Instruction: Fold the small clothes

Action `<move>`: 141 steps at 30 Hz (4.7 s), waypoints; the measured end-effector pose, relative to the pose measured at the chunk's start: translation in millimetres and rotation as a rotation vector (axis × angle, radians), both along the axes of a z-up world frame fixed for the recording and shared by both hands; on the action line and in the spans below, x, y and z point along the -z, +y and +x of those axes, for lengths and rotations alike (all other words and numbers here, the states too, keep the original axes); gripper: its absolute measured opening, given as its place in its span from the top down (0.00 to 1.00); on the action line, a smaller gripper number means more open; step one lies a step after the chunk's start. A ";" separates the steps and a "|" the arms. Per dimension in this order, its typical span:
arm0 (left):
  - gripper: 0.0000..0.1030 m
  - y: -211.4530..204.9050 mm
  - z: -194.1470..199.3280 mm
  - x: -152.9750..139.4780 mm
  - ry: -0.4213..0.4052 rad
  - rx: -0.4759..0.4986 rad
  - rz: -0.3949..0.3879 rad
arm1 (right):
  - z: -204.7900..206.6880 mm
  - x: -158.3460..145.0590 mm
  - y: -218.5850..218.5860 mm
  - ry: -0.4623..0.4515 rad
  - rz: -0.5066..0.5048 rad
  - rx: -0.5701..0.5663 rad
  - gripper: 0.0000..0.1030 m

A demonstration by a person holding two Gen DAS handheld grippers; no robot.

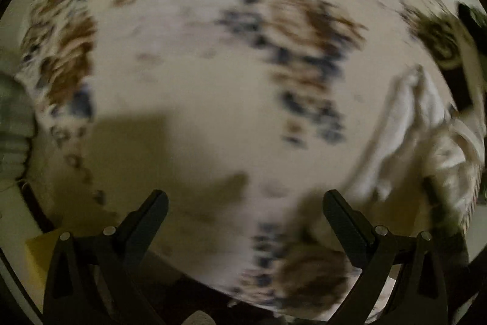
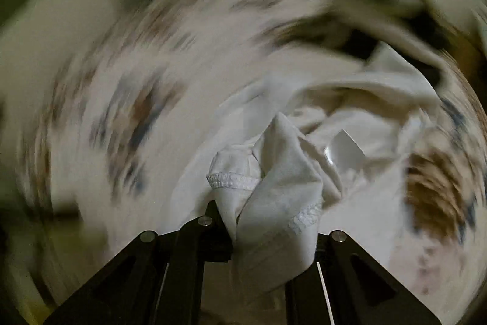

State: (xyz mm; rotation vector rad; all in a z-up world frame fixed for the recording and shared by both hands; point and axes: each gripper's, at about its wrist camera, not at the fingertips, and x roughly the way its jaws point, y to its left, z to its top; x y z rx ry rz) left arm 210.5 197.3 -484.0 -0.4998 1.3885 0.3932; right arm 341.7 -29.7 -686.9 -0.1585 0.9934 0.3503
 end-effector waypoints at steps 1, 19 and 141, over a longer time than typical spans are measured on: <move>0.00 7.9 -4.1 3.8 0.008 -0.013 0.000 | -8.4 14.6 22.2 0.026 -0.057 -0.067 0.90; 0.00 -56.7 30.1 -11.3 -0.142 0.131 -0.206 | 85.0 -52.1 -105.1 0.430 0.306 0.202 0.35; 0.93 -120.8 -73.4 55.9 -0.434 -0.722 -0.523 | 47.8 77.2 -246.5 0.716 0.873 0.538 0.88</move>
